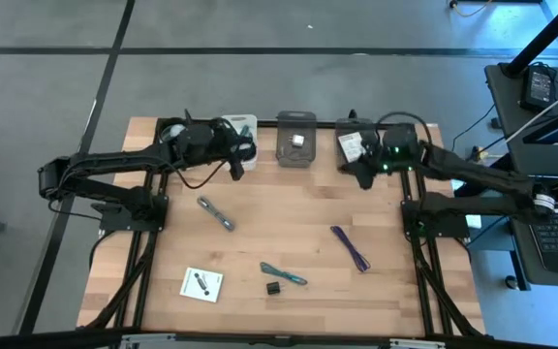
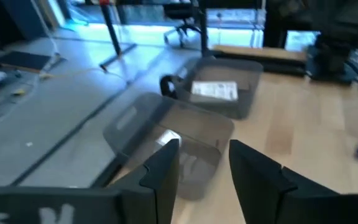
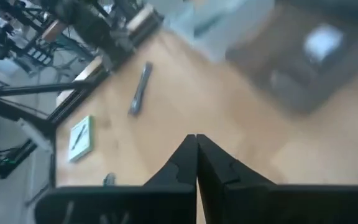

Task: Pick and place items into bin
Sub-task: Put the violet patterned charger cable into the white bin

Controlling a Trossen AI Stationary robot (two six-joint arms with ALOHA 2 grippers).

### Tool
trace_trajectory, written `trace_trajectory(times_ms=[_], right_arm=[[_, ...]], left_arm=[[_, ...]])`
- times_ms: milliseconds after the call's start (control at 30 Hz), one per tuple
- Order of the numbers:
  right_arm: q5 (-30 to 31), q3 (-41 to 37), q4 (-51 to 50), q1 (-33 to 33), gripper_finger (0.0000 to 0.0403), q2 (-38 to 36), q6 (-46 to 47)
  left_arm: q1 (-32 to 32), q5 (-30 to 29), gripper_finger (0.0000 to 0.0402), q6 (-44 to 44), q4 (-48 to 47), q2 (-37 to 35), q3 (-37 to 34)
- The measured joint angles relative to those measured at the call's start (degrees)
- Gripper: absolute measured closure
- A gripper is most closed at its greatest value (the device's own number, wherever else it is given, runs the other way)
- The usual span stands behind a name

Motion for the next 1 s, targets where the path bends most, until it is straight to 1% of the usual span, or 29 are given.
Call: trace_trajectory(times_ms=[67, 167, 233, 300, 367, 500, 600, 700, 833, 933, 1000], right_arm=[[0.13, -2.91, -0.06, 1.98, 0.0399, -1.58, 3.17], [1.69, -5.02, -0.54, 6.16, 0.0399, -1.48, 4.77], [4.11, -4.77, -2.44, 8.71, 0.0398, -0.49, 4.88], [6.66, -3.36, -6.97, 10.62, 0.0398, 1.04, 6.44], [7.74, -1.16, -12.48, 11.92, 0.0398, 3.02, 9.43], [7.74, 3.94, -23.91, 15.54, 0.0399, 8.62, 15.5], [7.6, 7.51, -29.54, 18.14, 0.04, 13.79, 19.16], [5.27, 10.44, -34.03, 20.59, 0.04, 19.56, 21.17], [1.1, 11.68, -37.51, 24.04, 0.04, 26.33, 25.45], [0.58, 11.67, -38.95, 26.72, 0.0394, 30.13, 30.59], [0.31, 11.65, -38.4, 28.38, 0.0382, 32.01, 33.57]], left_arm=[[0.0, -0.82, 0.026, 0.97, 1.11, 0.0, 0.0], [0.0, -0.91, 0.0259, 2.16, 1.68, 0.0, -0.02], [0.0, -0.93, 0.0258, 2.11, 1.59, 0.0, -0.02], [0.0, -1.36, 0.0258, 2.11, 1.58, 0.0, -0.01], [0.0, -2.19, 0.0258, 2.1, 1.53, 0.0, 0.0], [0.0, -2.47, 0.0258, 2.08, 1.51, 0.0, -0.01], [0.0, -1.94, 0.0258, 2.07, 1.32, 0.0, -0.01], [0.02, -1.98, 0.0258, 2.05, 0.74, 0.0, 0.0], [0.04, -1.98, 0.0258, 2.8, -0.45, 0.0, -0.02], [0.04, -1.98, 0.0258, 4.83, -1.76, 0.0, -0.02], [0.04, -1.98, 0.0258, 5.49, -2.94, 0.0, -0.02]])
